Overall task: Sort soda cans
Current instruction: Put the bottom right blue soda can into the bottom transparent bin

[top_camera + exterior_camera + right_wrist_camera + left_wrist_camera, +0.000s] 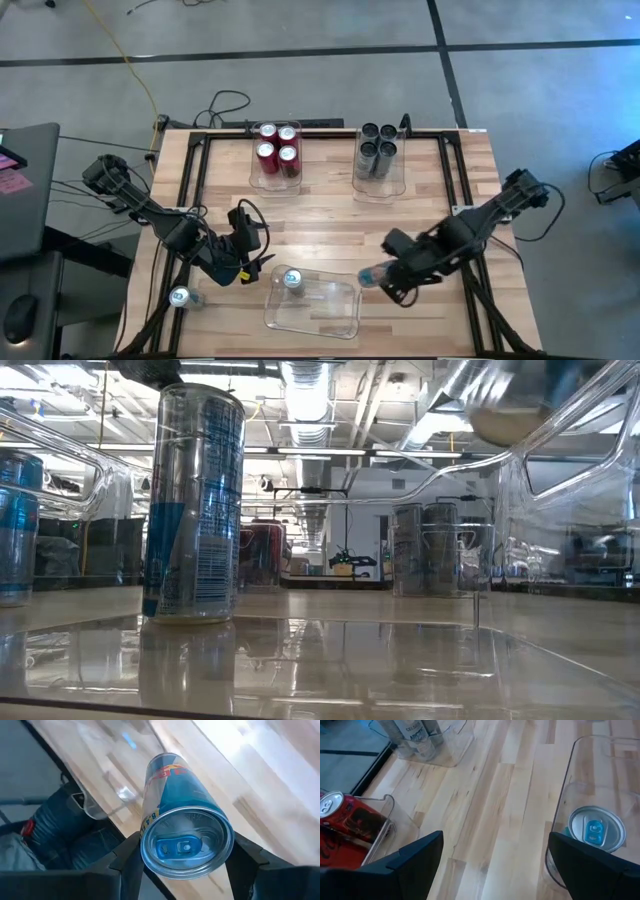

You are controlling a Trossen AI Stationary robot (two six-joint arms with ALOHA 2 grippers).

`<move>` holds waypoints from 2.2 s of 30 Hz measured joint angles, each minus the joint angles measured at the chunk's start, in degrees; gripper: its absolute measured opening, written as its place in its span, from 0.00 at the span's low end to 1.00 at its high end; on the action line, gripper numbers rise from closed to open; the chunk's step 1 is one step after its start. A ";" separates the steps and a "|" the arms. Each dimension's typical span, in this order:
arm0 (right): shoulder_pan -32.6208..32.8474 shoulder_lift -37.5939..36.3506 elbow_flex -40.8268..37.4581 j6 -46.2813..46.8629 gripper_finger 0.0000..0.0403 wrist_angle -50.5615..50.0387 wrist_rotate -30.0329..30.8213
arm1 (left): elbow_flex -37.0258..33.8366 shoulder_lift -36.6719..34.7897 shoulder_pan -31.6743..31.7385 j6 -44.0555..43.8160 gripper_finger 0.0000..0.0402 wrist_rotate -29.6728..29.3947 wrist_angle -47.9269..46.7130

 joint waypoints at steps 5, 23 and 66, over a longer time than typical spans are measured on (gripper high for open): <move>-3.23 7.56 10.54 -10.42 0.55 -3.32 -0.82 | -0.01 0.00 0.01 -0.32 0.88 2.37 0.04; -11.82 31.15 31.93 -41.54 0.55 -9.27 -3.42 | -0.02 0.00 0.02 -7.19 0.88 8.80 -4.34; -14.98 38.96 31.95 -53.78 0.66 -3.32 -7.02 | -0.07 0.00 0.02 -7.61 0.88 8.48 -3.96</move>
